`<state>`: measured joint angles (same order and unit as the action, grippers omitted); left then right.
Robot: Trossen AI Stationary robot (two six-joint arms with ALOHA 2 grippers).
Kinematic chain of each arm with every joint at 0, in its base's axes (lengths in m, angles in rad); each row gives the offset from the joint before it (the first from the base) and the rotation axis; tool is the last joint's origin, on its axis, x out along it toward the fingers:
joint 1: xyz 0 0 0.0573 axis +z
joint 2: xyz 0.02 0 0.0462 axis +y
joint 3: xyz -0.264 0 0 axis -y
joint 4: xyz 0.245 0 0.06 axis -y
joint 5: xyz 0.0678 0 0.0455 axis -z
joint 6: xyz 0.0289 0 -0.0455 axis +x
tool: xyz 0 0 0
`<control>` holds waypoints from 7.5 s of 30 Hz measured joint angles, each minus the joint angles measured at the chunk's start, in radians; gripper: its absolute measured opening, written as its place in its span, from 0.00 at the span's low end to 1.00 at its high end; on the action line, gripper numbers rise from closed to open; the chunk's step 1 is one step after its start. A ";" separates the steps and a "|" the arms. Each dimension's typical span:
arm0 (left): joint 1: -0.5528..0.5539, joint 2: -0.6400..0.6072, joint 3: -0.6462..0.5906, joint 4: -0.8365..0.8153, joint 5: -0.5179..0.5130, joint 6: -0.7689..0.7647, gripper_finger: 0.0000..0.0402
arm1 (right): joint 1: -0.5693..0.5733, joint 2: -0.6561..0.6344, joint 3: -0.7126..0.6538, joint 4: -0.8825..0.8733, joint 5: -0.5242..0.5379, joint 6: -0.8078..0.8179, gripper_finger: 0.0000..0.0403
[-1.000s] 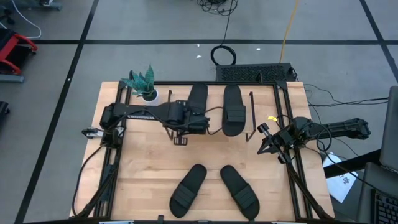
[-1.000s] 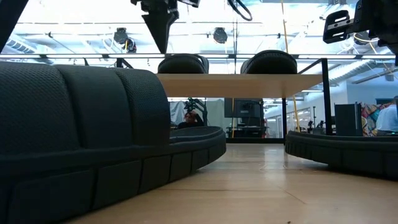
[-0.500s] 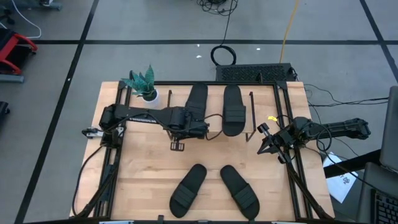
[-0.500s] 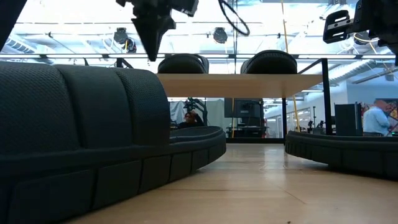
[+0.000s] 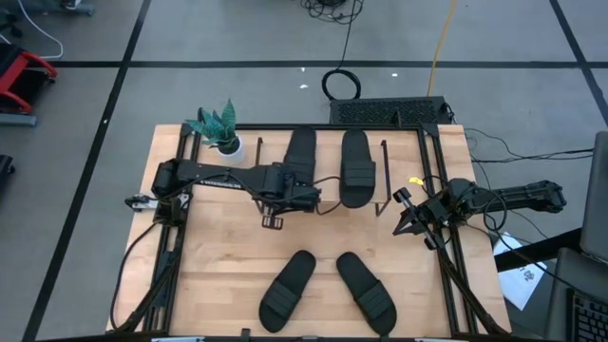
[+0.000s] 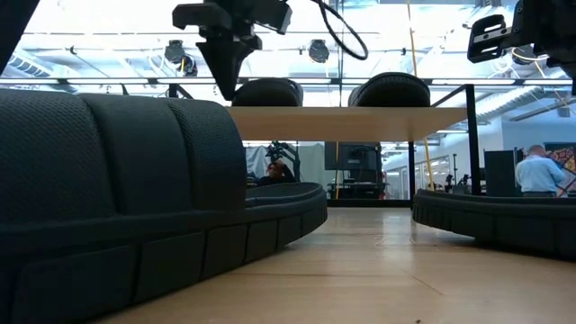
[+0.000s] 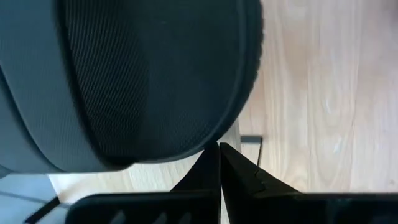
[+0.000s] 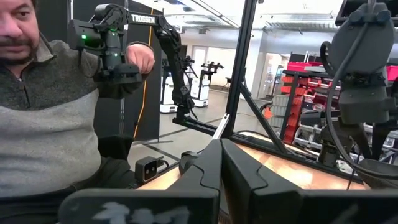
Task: Pick and place slides into the shelf
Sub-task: Put the black slipper on the shelf, then put the black slipper under the shelf
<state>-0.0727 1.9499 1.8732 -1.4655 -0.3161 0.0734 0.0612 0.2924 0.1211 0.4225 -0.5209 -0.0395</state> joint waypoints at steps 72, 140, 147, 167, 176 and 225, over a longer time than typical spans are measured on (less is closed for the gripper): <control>0.004 -1.126 -1.276 1.501 0.715 0.386 0.00 | 0.000 0.069 0.001 0.007 -0.004 -0.071 0.00; -0.235 -1.368 -1.603 1.813 0.132 0.537 0.01 | 0.658 0.698 0.527 -0.376 0.610 0.157 0.32; -0.236 -1.367 -1.603 1.827 0.133 0.499 0.01 | 0.914 0.802 0.552 -0.381 0.966 0.323 0.30; -0.235 -1.367 -1.603 1.884 0.167 0.493 0.03 | 1.007 1.080 0.551 -0.299 1.126 0.530 0.29; -0.236 -1.367 -1.603 1.898 0.169 0.490 0.01 | 0.953 1.081 0.551 -0.204 1.120 0.563 0.30; -0.236 -1.367 -1.603 1.901 0.168 0.436 0.03 | 1.113 1.624 1.181 -1.224 1.294 0.974 0.00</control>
<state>-0.3083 0.5826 0.2699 0.4358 -0.1478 0.5098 1.1740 1.9161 1.3025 -0.8014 0.7732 0.9347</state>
